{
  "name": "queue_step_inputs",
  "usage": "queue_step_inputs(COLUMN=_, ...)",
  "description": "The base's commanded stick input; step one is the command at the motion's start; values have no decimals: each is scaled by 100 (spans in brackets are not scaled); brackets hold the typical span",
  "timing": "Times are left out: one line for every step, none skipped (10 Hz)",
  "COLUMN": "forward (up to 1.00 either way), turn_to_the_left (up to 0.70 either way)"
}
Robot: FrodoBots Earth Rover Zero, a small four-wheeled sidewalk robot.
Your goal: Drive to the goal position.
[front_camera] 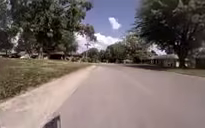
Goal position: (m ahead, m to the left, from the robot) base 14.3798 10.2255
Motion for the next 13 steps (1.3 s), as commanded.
queue_step_inputs(forward=100, turn_to_the_left=0)
queue_step_inputs(forward=100, turn_to_the_left=0)
queue_step_inputs(forward=100, turn_to_the_left=0)
queue_step_inputs(forward=100, turn_to_the_left=0)
queue_step_inputs(forward=100, turn_to_the_left=0)
queue_step_inputs(forward=100, turn_to_the_left=0)
queue_step_inputs(forward=100, turn_to_the_left=0)
queue_step_inputs(forward=100, turn_to_the_left=0)
queue_step_inputs(forward=100, turn_to_the_left=0)
queue_step_inputs(forward=100, turn_to_the_left=0)
queue_step_inputs(forward=100, turn_to_the_left=0)
queue_step_inputs(forward=100, turn_to_the_left=0)
queue_step_inputs(forward=100, turn_to_the_left=0)
